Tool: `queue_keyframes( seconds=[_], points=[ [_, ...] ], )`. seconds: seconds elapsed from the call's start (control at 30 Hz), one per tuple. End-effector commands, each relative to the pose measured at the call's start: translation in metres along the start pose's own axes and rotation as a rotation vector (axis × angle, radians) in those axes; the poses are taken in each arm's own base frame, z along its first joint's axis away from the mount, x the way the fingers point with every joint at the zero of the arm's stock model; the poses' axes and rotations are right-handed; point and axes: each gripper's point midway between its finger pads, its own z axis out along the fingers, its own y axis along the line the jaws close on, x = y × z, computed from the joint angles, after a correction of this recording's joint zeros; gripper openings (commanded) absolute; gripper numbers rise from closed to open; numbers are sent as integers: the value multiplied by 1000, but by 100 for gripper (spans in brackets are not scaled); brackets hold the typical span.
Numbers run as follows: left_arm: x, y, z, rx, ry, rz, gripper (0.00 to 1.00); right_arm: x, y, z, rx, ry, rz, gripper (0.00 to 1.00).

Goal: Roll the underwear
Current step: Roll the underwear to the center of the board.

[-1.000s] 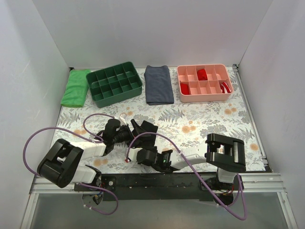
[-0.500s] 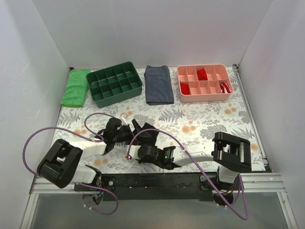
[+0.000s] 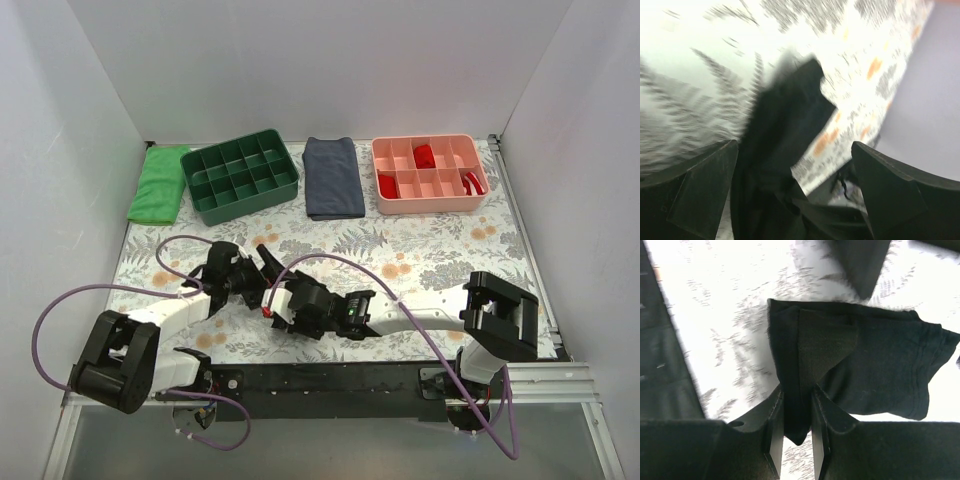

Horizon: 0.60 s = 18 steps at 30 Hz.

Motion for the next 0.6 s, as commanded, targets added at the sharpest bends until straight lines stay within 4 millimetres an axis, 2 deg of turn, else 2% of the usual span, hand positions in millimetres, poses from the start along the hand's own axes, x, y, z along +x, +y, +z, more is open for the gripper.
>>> queue_keyframes(
  seconds=[0.0,0.2,0.33,0.37,0.43,0.57],
  points=[
    [-30,21,-12,-124,-123,4,98,-25,22,-15,-172,-63,83,21],
    [-50,23,-27,-160,-201,-4,98,-29,26,-15,-304,-85,165,22],
    [-54,27,-37,-195,-236,-16,98,-27,20,-12,-354,-86,218,22],
    [-55,28,-39,-199,-242,-18,98,-28,25,-14,-403,-93,229,22],
    [-57,25,-43,-193,-258,-8,98,-28,21,-13,-433,-102,266,22],
    [-55,18,-48,-166,-258,19,98,-25,26,-12,-514,-91,336,23]
  ],
)
